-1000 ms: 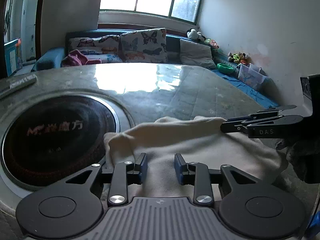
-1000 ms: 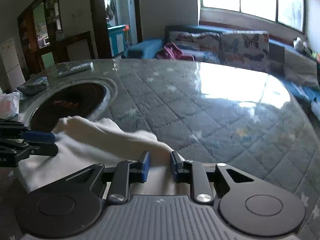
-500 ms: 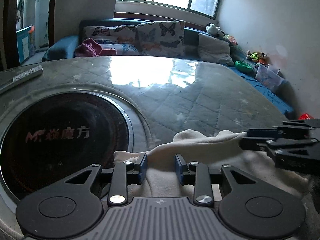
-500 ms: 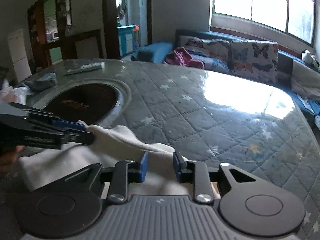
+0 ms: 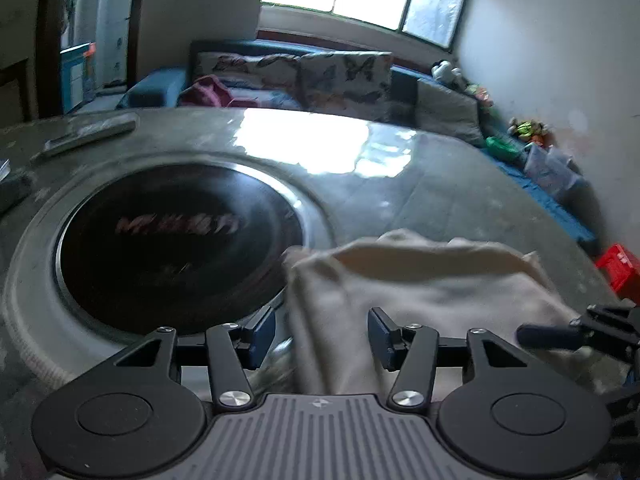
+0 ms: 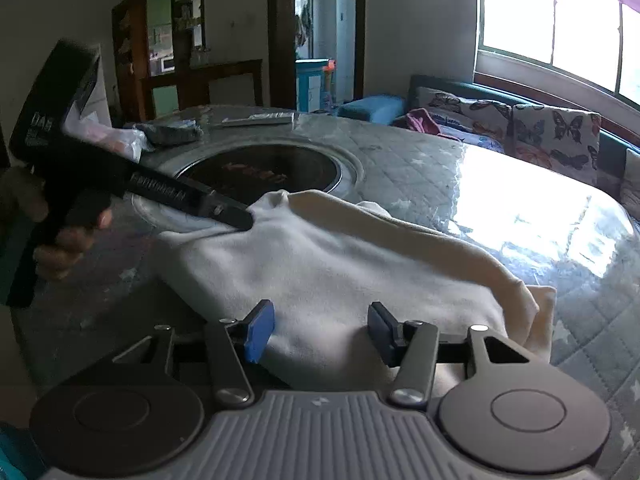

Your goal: Fold clothes

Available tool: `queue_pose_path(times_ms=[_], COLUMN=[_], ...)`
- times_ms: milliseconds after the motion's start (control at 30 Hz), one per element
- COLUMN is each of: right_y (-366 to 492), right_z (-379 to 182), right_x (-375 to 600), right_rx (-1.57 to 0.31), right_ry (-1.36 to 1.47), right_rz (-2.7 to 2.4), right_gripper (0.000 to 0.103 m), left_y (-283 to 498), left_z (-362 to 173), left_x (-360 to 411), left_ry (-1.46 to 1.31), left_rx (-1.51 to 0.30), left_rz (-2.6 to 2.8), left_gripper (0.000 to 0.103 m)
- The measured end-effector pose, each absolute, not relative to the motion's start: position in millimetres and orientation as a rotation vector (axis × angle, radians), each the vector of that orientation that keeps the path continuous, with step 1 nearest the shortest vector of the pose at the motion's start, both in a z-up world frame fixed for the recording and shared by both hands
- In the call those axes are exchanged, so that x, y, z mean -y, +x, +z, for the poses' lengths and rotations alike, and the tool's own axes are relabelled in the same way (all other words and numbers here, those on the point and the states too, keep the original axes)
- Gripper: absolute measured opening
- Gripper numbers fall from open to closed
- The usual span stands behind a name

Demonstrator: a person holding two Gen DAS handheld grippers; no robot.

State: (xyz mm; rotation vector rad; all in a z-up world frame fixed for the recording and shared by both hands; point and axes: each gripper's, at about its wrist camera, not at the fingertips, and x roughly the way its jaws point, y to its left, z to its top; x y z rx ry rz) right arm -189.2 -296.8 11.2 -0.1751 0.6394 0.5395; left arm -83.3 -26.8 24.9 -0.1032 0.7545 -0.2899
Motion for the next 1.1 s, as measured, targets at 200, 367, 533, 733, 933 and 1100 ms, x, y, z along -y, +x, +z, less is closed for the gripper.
queue_pose_path(times_ms=[200, 367, 533, 733, 933, 1100], right_y=[-194, -201, -209, -210, -206, -197], right_z=[30, 29, 22, 9, 2, 13], right_x=[281, 249, 215, 186, 181, 194], right_rx=[-0.595, -0.584, -0.567, -0.553, -0.552, -0.565], right_ry=[-0.256, -0.347, -0.45, -0.57, -0.608, -0.483], right_rz=[0.595, 0.702, 0.784, 0.792, 0.753, 0.754], right_gripper=[0.055, 0.055, 0.055, 0.05, 0.029, 0.01], left_y=[-88, -88, -90, -90, -89, -86], left_z=[25, 28, 31, 34, 36, 35], left_x=[13, 7, 1, -4, -11, -16], left_ry=[-0.143, -0.153, -0.158, -0.166, -0.219, -0.329], left_rx=[-0.763, -0.779, -0.774, -0.776, -0.793, -0.832], left_rz=[-0.262, -0.227, -0.201, -0.182, -0.18, -0.205], left_gripper=[0.067, 0.073, 0.092, 0.097, 0.099, 0.099])
